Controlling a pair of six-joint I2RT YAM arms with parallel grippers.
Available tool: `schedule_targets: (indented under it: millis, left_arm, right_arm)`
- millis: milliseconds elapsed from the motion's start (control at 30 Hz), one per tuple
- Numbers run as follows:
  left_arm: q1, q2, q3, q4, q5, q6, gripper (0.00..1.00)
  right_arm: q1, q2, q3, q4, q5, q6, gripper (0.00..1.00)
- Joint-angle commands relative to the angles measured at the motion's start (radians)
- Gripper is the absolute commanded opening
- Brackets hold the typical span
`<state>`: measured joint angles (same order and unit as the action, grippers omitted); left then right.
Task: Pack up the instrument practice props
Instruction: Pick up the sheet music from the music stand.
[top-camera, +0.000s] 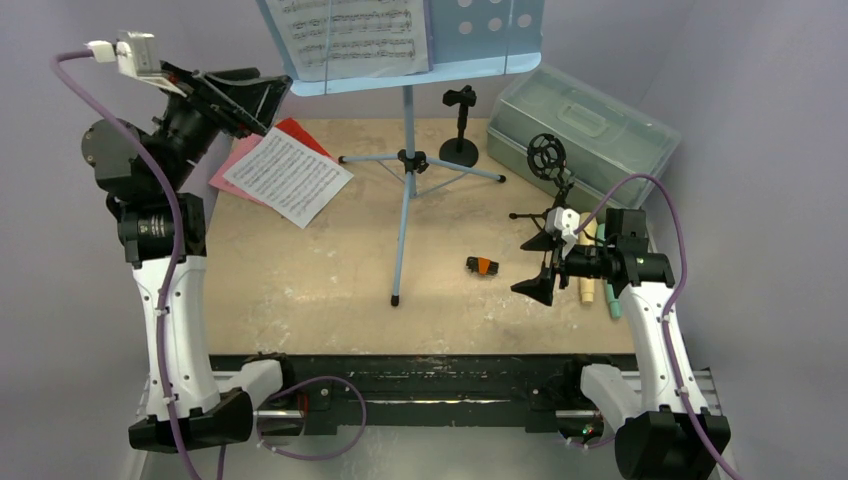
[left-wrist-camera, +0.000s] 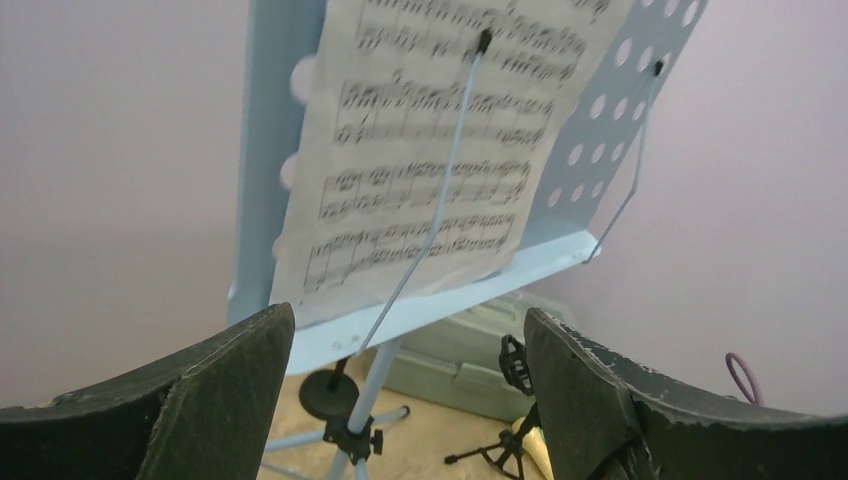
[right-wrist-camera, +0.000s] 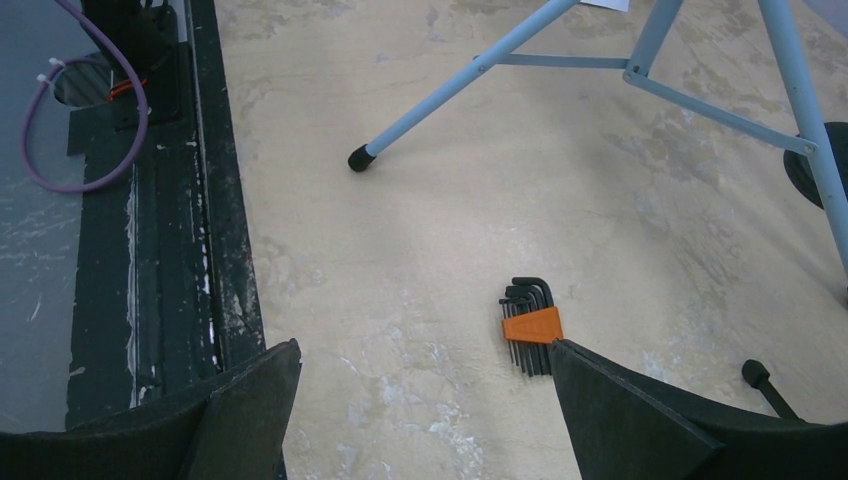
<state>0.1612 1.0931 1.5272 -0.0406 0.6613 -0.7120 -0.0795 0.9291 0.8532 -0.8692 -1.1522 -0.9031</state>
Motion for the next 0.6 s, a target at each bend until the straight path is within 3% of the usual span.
schedule_targets:
  millis: [0, 233, 567]
  left_arm:
    - [-0.004, 0.045, 0.116, 0.074, -0.035, -0.036, 0.83]
    - [-0.004, 0.143, 0.170, 0.249, -0.023, -0.185, 0.79]
    - [-0.003, 0.251, 0.223, 0.374, -0.026, -0.336, 0.74]
  right_arm:
    - [-0.003, -0.003, 0.007, -0.011, -0.036, -0.020, 0.99]
    - [-0.003, -0.001, 0.007, -0.010, -0.033, -0.022, 0.99]
    - [-0.003, 0.004, 0.008, -0.011, -0.036, -0.023, 0.99]
